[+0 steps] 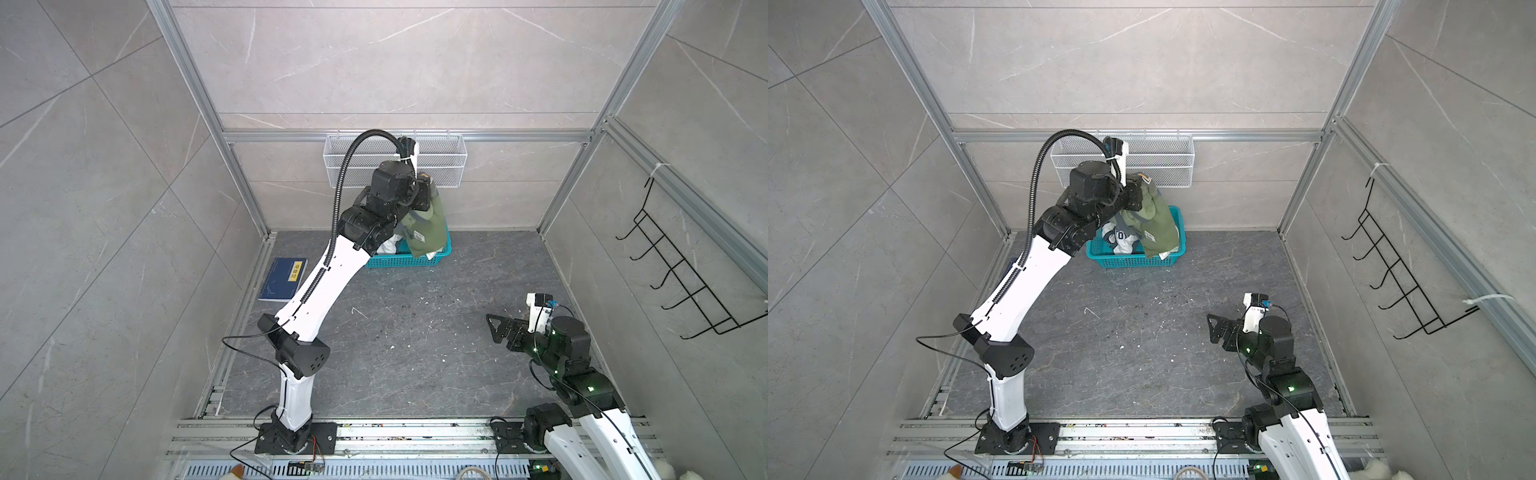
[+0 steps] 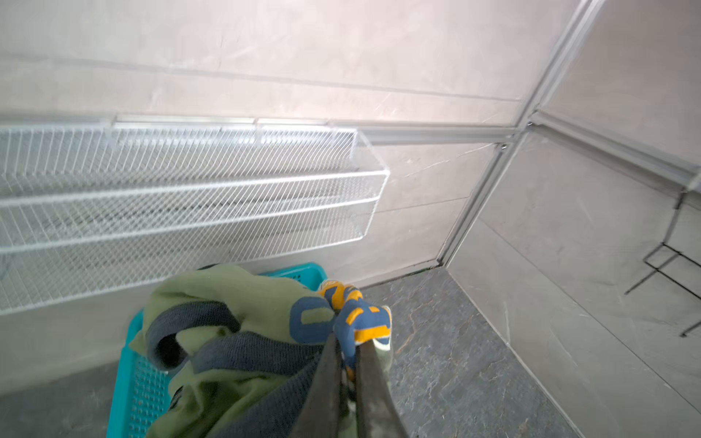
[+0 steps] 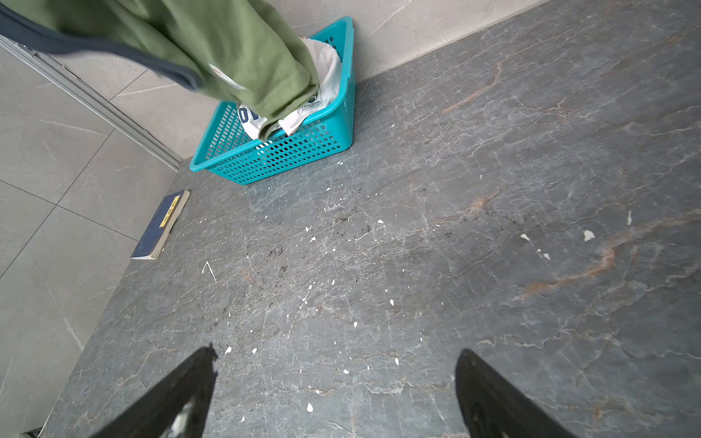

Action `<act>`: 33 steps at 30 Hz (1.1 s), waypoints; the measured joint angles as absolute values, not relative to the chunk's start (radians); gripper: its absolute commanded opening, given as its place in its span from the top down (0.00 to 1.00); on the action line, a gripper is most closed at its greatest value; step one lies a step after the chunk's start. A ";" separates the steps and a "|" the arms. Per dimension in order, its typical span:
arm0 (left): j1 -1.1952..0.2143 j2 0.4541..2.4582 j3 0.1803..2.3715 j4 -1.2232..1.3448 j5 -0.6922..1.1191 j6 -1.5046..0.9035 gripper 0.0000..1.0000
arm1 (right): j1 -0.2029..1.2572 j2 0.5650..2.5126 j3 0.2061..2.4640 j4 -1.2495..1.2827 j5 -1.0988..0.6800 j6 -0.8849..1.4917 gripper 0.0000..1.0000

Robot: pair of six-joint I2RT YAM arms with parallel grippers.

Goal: Fold and stack tank tops
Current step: Pick up the tank top from the basket, then place the tank top at the center of the table.

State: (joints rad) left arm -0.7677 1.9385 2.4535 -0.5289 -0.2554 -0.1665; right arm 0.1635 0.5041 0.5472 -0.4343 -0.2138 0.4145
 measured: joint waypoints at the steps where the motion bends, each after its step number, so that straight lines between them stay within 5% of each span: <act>1: -0.799 1.928 2.470 -0.528 -0.269 -0.140 1.00 | 0.163 0.504 0.548 -0.434 -0.214 0.414 0.00; 10: -1.047 1.737 2.389 -0.513 -0.379 -0.027 1.00 | 0.164 0.506 0.586 -0.450 -0.213 0.414 0.00; 20: -1.037 1.275 1.572 -0.475 -0.627 -0.337 0.96 | 0.163 0.553 0.641 -0.489 -0.251 0.398 0.00; 29: -0.876 1.199 0.881 -0.606 -0.502 -0.827 0.96 | 0.164 0.760 0.632 -0.568 -0.396 0.427 0.01; 33: -0.711 1.258 0.754 -0.593 -0.369 -0.876 0.89 | 0.165 0.884 0.608 -0.569 -0.422 0.431 0.01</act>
State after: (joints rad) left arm -0.7109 1.2579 0.7540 -0.5934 -0.3695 -0.8757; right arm 0.1646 0.8845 0.6083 -0.5686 -0.4221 0.4309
